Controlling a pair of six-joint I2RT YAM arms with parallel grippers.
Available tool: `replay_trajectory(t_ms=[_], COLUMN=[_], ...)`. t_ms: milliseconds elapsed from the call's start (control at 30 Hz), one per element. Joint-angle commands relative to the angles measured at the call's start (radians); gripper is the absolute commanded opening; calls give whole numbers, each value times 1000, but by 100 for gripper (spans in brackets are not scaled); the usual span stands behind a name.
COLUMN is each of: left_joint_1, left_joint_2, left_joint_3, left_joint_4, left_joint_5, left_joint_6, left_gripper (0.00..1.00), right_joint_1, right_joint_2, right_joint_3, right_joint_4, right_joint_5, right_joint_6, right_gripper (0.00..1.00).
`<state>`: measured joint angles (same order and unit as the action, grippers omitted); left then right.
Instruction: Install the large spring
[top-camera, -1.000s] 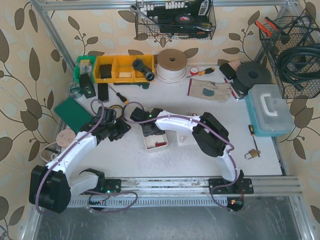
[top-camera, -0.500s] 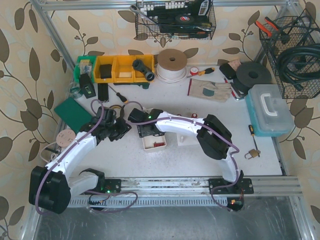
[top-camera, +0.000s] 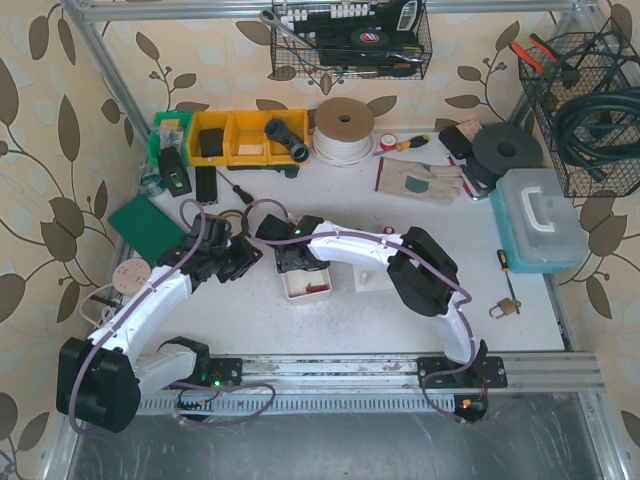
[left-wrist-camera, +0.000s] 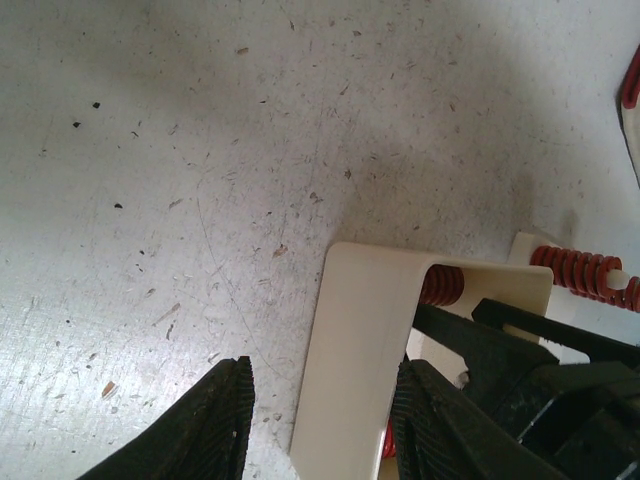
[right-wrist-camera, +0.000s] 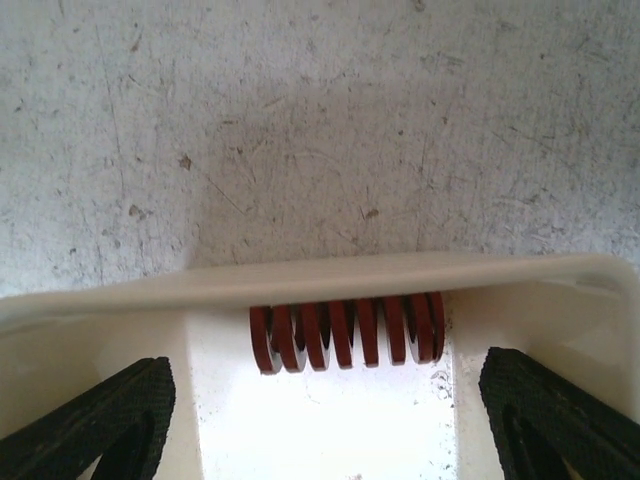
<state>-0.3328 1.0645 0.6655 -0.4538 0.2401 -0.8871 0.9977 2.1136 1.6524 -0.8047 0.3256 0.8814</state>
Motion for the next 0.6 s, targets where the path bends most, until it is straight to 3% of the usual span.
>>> replay_trajectory(t_ms=[0,267,567], left_joint_1=[11,11,11], left_joint_2=[-10,-8,-41], left_joint_3=[-10,-9,-16], left_joint_4=[7,8,7], left_joint_5=[17,15,4], left_joint_6=[10,15,10], left_gripper=[45,44,42], right_joint_1=[-17,-26,-35], right_joint_2=[114,170,186], right_joint_3=[16,45,30], right_joint_4=[15,27,24], right_joint_5=[-12,-42,-36], right_joint_6=[14,-16,-34], right_gripper=[84,80,62])
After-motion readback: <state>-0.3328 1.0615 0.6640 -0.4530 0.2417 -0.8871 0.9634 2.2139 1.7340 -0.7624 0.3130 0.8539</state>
